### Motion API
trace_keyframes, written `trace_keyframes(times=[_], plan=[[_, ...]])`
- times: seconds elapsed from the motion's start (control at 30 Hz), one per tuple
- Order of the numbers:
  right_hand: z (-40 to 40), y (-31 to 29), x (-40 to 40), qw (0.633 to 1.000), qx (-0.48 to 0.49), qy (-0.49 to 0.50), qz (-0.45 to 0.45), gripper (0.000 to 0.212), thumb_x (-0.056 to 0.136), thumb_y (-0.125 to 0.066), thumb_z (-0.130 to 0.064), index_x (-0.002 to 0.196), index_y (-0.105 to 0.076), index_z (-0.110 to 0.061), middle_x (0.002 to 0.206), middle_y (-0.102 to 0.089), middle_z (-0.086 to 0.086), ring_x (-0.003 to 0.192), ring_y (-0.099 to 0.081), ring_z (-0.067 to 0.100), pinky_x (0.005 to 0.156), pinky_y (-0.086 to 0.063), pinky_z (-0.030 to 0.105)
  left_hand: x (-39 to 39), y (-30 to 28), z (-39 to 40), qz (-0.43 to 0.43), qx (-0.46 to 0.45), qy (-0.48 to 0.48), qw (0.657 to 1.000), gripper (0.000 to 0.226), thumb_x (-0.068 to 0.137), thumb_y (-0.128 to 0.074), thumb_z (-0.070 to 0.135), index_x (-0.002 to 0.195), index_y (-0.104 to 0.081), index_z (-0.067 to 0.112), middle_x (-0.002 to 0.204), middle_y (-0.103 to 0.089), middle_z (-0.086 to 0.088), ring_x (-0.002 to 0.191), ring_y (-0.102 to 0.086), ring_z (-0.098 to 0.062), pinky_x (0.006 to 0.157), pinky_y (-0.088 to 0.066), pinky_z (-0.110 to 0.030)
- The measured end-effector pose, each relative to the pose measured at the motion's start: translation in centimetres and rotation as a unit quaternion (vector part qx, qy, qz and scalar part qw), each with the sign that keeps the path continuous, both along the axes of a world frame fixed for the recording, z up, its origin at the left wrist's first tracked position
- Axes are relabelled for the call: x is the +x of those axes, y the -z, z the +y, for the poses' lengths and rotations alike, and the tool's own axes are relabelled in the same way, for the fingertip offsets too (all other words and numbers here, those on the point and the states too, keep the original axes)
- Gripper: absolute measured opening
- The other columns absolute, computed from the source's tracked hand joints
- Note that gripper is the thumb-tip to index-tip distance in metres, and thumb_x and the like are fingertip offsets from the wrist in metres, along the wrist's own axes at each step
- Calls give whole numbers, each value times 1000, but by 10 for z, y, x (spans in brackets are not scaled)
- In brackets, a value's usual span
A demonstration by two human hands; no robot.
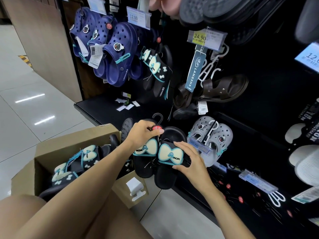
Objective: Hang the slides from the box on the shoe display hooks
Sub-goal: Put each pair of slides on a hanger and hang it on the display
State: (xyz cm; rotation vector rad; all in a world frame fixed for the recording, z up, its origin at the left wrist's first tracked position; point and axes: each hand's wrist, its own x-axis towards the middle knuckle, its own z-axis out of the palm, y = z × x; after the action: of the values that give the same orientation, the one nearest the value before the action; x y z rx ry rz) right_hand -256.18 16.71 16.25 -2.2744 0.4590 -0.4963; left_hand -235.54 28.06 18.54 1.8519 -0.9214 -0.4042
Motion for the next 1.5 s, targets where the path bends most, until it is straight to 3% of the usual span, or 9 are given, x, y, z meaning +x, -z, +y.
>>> trace_keyframes(times=[0.17,0.33,0.47,0.67,0.9,1.07,1.17,1.33,1.5], plan=[[-7,1,2,999,-30,-21,28,85,72,-83,0,142,-49,-32,140,-43,-23,131,-31,-18,105,-20,0,1,-1,2,-5,-4,-16,1000,30,81,-75,40,70,-74,12,49,-49,4,48,-39,-5,56,-37,-24],[-9,-5,10,995,-45,-66,66,86,77,-84,-17,148,-39,-36,140,-26,-37,131,-16,-26,104,-10,-5,1,0,2,-22,-16,-26,999,55,75,-78,47,65,-62,-5,53,-43,-13,53,-35,-12,54,-33,-30],[-5,-16,28,998,-24,-50,32,63,86,-74,-29,142,-47,-38,137,-44,-30,128,-34,-19,98,-20,-5,-6,-3,-2,-37,0,-34,999,54,73,-79,49,58,-59,1,48,-37,2,50,-32,-11,52,-30,-31],[0,-29,53,996,55,-18,-65,35,95,-64,-18,129,-59,-27,114,-68,-14,106,-62,1,91,-45,12,-4,-2,-4,-56,18,-45,997,41,72,-79,51,48,-58,26,41,-40,11,43,-34,-7,51,-28,-26],[-1,-52,84,994,70,26,-83,1,88,-72,-21,88,-72,-22,80,-71,-9,79,-66,1,73,-51,17,-1,-3,-2,-46,33,-43,997,37,68,-81,51,64,-70,16,47,-46,6,48,-36,-10,53,-32,-30],[-4,-57,94,995,47,48,-70,11,83,-76,-24,75,-70,-26,71,-71,-5,72,-67,7,75,-56,26,-1,-3,3,-39,14,-8,999,28,74,-80,42,67,-69,18,44,-47,11,44,-37,-7,50,-31,-25],[-4,-54,96,993,57,68,-82,11,83,-76,-24,75,-70,-27,69,-70,-7,71,-67,9,74,-59,35,0,-3,4,-46,3,10,999,12,79,-78,38,84,-73,29,71,-69,11,61,-60,-10,67,-51,-32],[-4,-48,95,989,64,89,-96,8,84,-75,-23,78,-71,-26,70,-69,-8,73,-66,8,74,-59,42,-5,-2,6,-65,-18,31,997,19,80,-78,25,98,-71,22,86,-70,7,76,-65,-4,74,-48,-14],[-10,-52,94,982,81,121,-123,10,84,-75,-21,76,-70,-25,71,-69,-4,72,-65,6,74,-59,40,-5,1,2,-56,-32,26,998,21,80,-78,13,99,-69,15,87,-67,2,83,-64,-9,77,-51,-14]])
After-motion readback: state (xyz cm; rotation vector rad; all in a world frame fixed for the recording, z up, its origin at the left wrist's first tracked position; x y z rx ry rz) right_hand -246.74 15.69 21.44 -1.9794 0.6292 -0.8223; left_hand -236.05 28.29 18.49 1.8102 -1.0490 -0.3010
